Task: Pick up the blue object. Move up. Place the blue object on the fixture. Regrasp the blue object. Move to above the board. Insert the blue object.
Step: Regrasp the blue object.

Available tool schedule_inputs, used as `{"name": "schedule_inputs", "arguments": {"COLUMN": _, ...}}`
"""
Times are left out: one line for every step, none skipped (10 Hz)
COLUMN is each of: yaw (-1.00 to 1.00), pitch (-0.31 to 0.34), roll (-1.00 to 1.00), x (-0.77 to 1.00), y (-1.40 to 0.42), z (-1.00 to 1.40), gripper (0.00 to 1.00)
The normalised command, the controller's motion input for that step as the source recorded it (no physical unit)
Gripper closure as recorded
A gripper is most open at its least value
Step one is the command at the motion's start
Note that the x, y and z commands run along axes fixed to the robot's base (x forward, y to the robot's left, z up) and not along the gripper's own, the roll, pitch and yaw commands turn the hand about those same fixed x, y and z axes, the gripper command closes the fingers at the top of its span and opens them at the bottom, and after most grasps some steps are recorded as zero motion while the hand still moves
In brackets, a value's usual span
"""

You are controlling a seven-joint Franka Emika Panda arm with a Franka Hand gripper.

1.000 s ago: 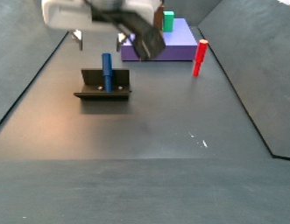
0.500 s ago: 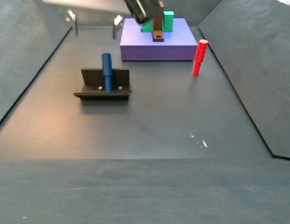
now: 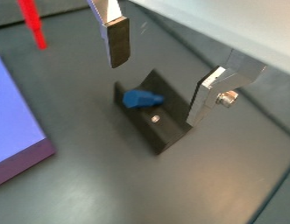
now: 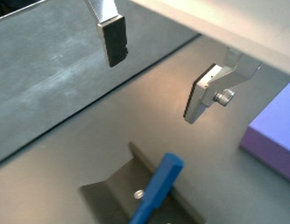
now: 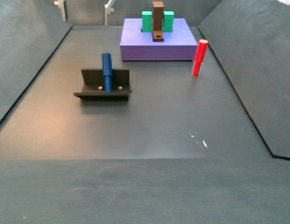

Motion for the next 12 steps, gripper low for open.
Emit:
{"name": "schedule_inputs", "arguments": {"yaw": 0.0, "pitch": 0.246, "roll": 0.87, "x": 0.0, "y": 0.15, "z": 0.0, "gripper": 0.0}}
{"name": "schedule_inputs", "arguments": {"yaw": 0.0, "pitch": 0.177, "roll": 0.92, "x": 0.0, "y": 0.19, "z": 0.0, "gripper": 0.0}}
{"name": "schedule_inputs", "arguments": {"yaw": 0.08, "pitch": 0.063, "roll": 0.96, "x": -0.13, "y": 0.21, "z": -0.01, "gripper": 0.0}}
{"name": "schedule_inputs", "arguments": {"yaw": 0.1, "pitch": 0.057, "roll": 0.92, "x": -0.1, "y": 0.24, "z": -0.05, "gripper": 0.0}}
{"name": "schedule_inputs", "arguments": {"yaw": 0.15, "pitch": 0.057, "roll": 0.93, "x": -0.15, "y": 0.2, "z": -0.08, "gripper": 0.0}}
{"name": "schedule_inputs", "arguments": {"yaw": 0.23, "pitch": 0.02, "roll": 0.99, "x": -0.33, "y": 0.0, "z": -0.23, "gripper": 0.0}}
{"name": "schedule_inputs", "arguments": {"yaw": 0.25, "pitch": 0.011, "roll": 0.99, "x": -0.43, "y": -0.02, "z": -0.3, "gripper": 0.0}}
{"name": "schedule_inputs", "arguments": {"yaw": 0.18, "pitch": 0.0, "roll": 0.89, "x": -0.45, "y": -0.07, "z": -0.47, "gripper": 0.0}}
{"name": "schedule_inputs", "arguments": {"yaw": 0.0, "pitch": 0.0, "roll": 0.64, "x": -0.15, "y": 0.0, "z": -0.55, "gripper": 0.0}}
{"name": "schedule_inputs", "arguments": {"yaw": 0.0, "pitch": 0.0, "roll": 0.44, "x": 0.0, "y": 0.0, "z": -0.3, "gripper": 0.0}}
{"name": "schedule_inputs", "arguments": {"yaw": 0.0, "pitch": 0.011, "roll": 0.17, "x": 0.11, "y": 0.0, "z": -0.15, "gripper": 0.0}}
{"name": "schedule_inputs", "arguments": {"yaw": 0.03, "pitch": 0.011, "roll": 0.0, "x": 0.21, "y": 0.0, "z": -0.08, "gripper": 0.0}}
